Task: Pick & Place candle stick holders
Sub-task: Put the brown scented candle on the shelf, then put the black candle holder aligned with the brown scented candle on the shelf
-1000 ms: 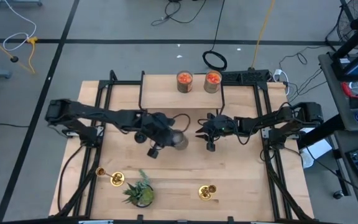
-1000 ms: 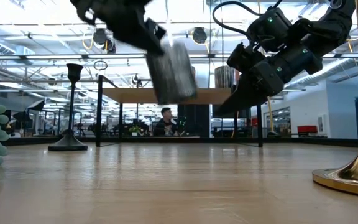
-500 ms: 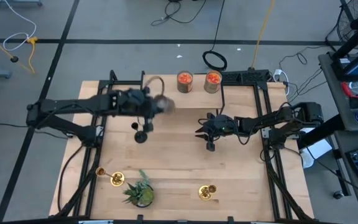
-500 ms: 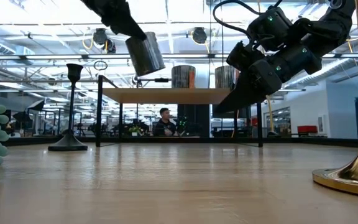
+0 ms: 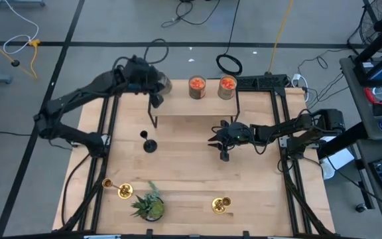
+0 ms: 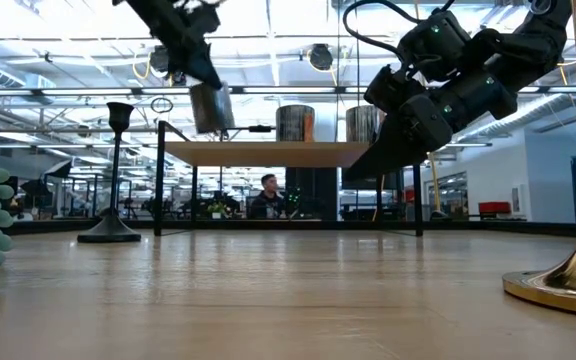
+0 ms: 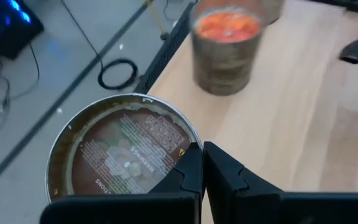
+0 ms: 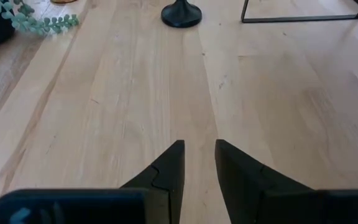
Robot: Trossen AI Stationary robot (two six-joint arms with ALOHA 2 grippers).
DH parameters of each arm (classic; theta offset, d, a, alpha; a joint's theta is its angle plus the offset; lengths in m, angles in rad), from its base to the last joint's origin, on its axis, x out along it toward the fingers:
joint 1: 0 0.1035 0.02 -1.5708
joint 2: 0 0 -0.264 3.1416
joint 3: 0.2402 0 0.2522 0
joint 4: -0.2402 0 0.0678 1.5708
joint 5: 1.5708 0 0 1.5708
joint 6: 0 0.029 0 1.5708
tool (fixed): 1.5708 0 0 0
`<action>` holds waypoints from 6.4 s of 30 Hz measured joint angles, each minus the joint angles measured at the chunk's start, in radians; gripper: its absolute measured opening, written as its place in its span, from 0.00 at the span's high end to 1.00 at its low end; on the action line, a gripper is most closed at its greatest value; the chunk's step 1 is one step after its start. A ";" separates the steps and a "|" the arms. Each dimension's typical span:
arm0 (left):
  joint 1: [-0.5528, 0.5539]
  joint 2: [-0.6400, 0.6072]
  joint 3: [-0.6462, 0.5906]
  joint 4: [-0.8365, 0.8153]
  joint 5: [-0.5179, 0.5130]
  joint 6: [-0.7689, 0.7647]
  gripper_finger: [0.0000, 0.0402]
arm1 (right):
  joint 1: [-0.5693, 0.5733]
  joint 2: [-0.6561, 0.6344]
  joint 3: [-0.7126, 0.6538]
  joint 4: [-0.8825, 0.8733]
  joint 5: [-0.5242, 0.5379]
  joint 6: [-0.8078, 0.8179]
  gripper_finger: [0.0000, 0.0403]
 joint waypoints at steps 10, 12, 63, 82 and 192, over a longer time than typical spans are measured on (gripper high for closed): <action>0.077 0.071 0.002 -0.036 0.088 -0.015 0.99 | 0.000 0.000 0.000 -0.003 0.000 -0.003 0.79; 0.077 0.078 0.002 -0.022 0.089 -0.015 0.99 | 0.000 0.000 0.000 -0.003 0.000 -0.003 0.79; -0.223 -0.209 -0.002 -0.279 0.072 -0.036 0.79 | 0.000 0.000 0.000 -0.006 0.000 -0.008 0.79; -0.429 -0.536 -0.436 -0.298 -0.119 -0.182 0.79 | 0.002 0.000 0.000 -0.007 -0.001 -0.008 0.79; -0.661 -0.367 -0.829 0.162 -0.329 -0.665 0.79 | -0.077 0.001 0.000 0.203 -0.263 -0.319 0.79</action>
